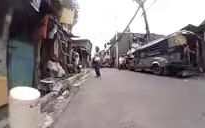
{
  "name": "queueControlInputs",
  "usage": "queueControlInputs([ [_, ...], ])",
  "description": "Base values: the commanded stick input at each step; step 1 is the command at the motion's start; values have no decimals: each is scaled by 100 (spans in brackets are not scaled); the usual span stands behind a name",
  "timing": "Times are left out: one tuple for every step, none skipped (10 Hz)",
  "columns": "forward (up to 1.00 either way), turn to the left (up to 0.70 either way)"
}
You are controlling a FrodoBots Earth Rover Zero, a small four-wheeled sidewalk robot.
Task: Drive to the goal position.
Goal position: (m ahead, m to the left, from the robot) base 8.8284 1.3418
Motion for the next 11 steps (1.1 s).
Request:
queueControlInputs([
  [100,0],
  [100,0],
  [100,0],
  [100,0],
  [100,0],
  [100,0],
  [100,0],
  [100,0],
  [100,-15],
  [100,-27],
  [100,-12],
])
